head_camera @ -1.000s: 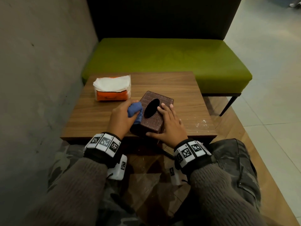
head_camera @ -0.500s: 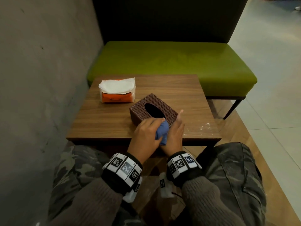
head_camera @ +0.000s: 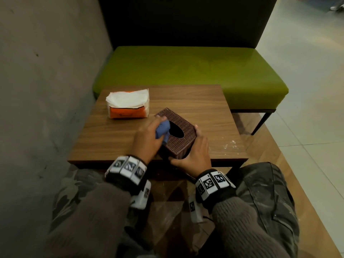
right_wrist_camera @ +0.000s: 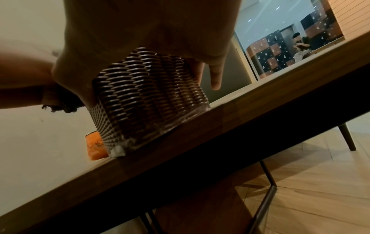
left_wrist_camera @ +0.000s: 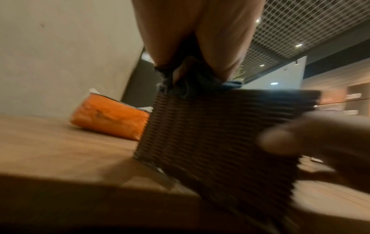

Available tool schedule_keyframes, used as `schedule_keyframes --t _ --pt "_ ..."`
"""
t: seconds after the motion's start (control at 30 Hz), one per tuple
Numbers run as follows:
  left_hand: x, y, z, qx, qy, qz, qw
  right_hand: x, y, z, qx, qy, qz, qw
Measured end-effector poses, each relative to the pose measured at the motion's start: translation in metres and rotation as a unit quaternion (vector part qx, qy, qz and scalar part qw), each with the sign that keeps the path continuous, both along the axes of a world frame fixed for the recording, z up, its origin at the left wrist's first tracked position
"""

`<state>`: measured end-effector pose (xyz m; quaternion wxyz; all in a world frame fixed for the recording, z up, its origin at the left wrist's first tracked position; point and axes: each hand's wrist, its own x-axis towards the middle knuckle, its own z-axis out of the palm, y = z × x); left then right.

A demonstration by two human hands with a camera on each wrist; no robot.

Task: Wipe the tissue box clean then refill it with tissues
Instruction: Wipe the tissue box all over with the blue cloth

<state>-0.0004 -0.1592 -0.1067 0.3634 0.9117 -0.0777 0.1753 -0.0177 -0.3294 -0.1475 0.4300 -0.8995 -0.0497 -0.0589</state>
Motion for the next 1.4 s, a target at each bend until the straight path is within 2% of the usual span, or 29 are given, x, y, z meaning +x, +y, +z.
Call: schedule_keyframes --t 0.07,0.13,0.2,0.3,0.5,0.6,0.73,0.8,0.93,1.0,1.1,1.2,1.27,1.33,1.4 --pt "-0.028 -0.014 -0.004 0.009 0.001 -0.081 0.997 0.001 -0.002 0.002 0.004 0.007 0.018 1.0" --pt "-0.033 -0.009 -0.005 0.02 -0.015 -0.123 0.992 0.001 -0.004 0.003 0.009 0.01 0.036 0.999" --pt "-0.018 0.008 -0.002 0.006 -0.005 -0.093 0.996 -0.001 -0.004 0.004 0.002 0.011 0.038 0.999" --pt "0.01 0.031 0.006 -0.044 0.006 0.003 0.999 -0.002 -0.004 0.005 0.003 0.015 0.035 0.999" --pt "0.007 0.018 -0.001 -0.022 -0.015 0.074 0.997 0.006 0.001 0.013 -0.05 0.061 0.025 0.997" --pt "-0.003 0.021 -0.001 -0.008 -0.016 0.073 0.997 0.016 -0.002 0.022 -0.064 0.073 0.048 0.994" --pt "-0.017 0.033 0.004 -0.009 0.039 -0.027 0.999 0.017 -0.011 0.023 -0.01 0.066 0.064 0.996" --pt "-0.015 0.038 0.008 0.007 0.064 -0.047 0.997 0.015 -0.012 0.019 0.024 0.066 0.059 0.996" --pt "0.015 0.035 0.023 0.021 0.063 0.02 0.998 0.009 -0.01 0.014 0.088 0.056 0.042 0.994" --pt "0.033 0.029 0.03 0.022 0.097 0.062 0.993 0.01 -0.012 0.013 0.092 0.058 0.044 0.993" --pt "0.06 0.012 0.036 0.039 0.139 0.071 0.987 0.012 -0.013 0.01 0.103 0.078 0.047 0.991" --pt "0.068 -0.02 0.036 0.089 0.138 0.031 0.986 0.015 -0.01 0.004 0.105 0.071 0.032 0.991" --pt "0.052 -0.046 0.031 0.081 0.121 -0.058 0.988 0.015 -0.008 0.001 0.111 0.062 0.026 0.992" --pt "0.028 -0.067 0.025 0.084 0.101 -0.178 0.975 0.013 -0.007 -0.003 0.131 0.07 0.043 0.988" --pt "0.022 -0.07 0.023 0.084 0.094 -0.231 0.965 0.014 -0.007 -0.005 0.147 0.073 0.045 0.985"
